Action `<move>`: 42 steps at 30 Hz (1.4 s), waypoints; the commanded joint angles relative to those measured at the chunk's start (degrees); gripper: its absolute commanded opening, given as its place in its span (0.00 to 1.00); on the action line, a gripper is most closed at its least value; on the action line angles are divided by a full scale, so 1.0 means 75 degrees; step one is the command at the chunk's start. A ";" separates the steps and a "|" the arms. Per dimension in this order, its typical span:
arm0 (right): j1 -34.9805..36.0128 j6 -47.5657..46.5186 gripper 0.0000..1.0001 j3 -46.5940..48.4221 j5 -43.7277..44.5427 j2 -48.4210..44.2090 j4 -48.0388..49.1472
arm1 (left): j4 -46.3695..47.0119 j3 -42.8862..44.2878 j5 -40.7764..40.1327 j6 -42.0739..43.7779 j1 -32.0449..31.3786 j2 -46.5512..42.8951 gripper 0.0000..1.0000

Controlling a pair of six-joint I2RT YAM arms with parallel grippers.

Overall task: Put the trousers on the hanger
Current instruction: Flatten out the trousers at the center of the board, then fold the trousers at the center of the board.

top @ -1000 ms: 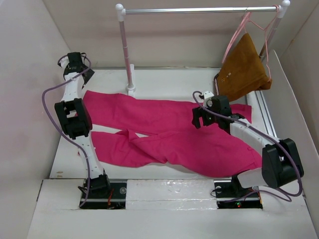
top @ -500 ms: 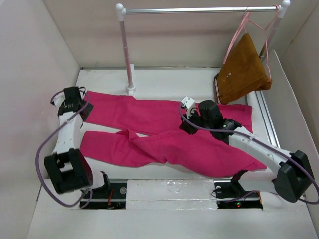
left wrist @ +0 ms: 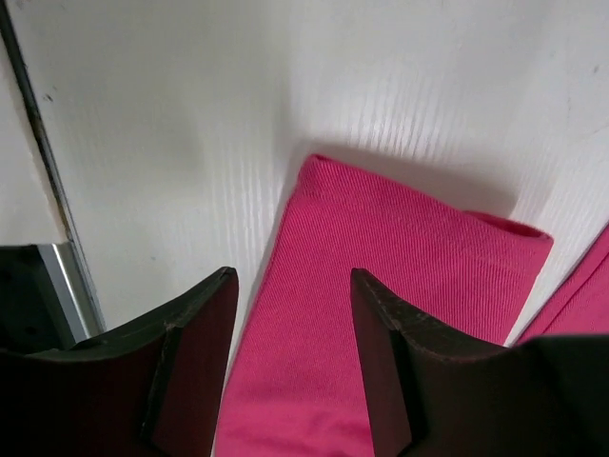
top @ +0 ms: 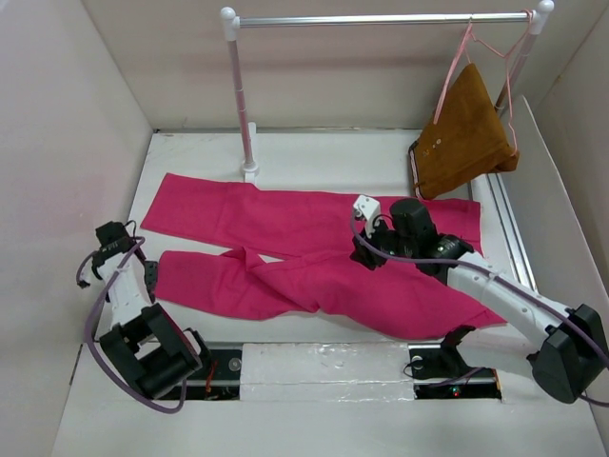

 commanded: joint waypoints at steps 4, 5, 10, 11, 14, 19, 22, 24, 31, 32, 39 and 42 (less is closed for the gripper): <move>-0.0561 -0.0482 0.47 -0.0004 -0.0741 0.0017 -0.0159 | 0.0138 -0.0131 0.0718 -0.0386 -0.0001 0.0479 0.52; -0.0632 -0.0528 0.48 0.0031 -0.0777 0.0029 -0.0195 | 0.0117 -0.0085 0.0684 -0.0397 -0.0001 0.0656 0.54; -0.1041 -0.0821 0.48 0.0510 -0.0894 0.0182 -0.0604 | 0.0665 -0.0061 0.0812 -0.0409 -0.0001 0.1593 0.56; -0.1042 -0.0845 0.48 0.0593 -0.0859 0.0228 -0.0686 | 0.0807 -0.0084 0.0790 -0.0397 -0.0001 0.1699 0.58; -0.1113 -0.0822 0.48 0.0863 -0.0789 0.0299 -0.0828 | 0.1322 -0.0178 0.0823 -0.0339 -0.0001 0.2296 0.59; -0.1358 -0.0681 0.48 0.1050 -0.0765 0.0299 -0.0886 | 0.1885 -0.0156 0.1118 -0.0058 -0.0001 0.3257 0.02; -0.1545 -0.0739 0.48 0.1238 -0.0555 0.0288 -0.1096 | 0.1631 0.0626 0.0838 0.0410 0.0069 0.3156 0.00; -0.1651 -0.0740 0.48 0.1238 -0.0508 0.0287 -0.1109 | 0.1536 0.1048 0.0616 0.0586 0.0069 0.3038 0.00; -0.2389 0.0185 0.52 0.0467 -0.0179 -0.0250 -0.1331 | 0.1172 0.2036 0.0450 0.1372 0.0069 0.0523 0.00; -0.2506 0.0534 0.54 0.0349 -0.0156 -0.0507 -0.1390 | 0.1125 0.2037 0.0461 0.1407 0.0069 0.0273 0.00; -0.3738 0.1229 0.71 -0.0157 0.0743 -0.1389 -0.3157 | 0.0552 0.1509 0.0567 0.1430 -0.0481 -0.1532 0.00; -0.3924 0.1405 0.66 -0.0063 0.1540 -0.1085 -0.4014 | 0.0047 0.1498 0.0264 0.1501 -0.1171 -0.2070 0.00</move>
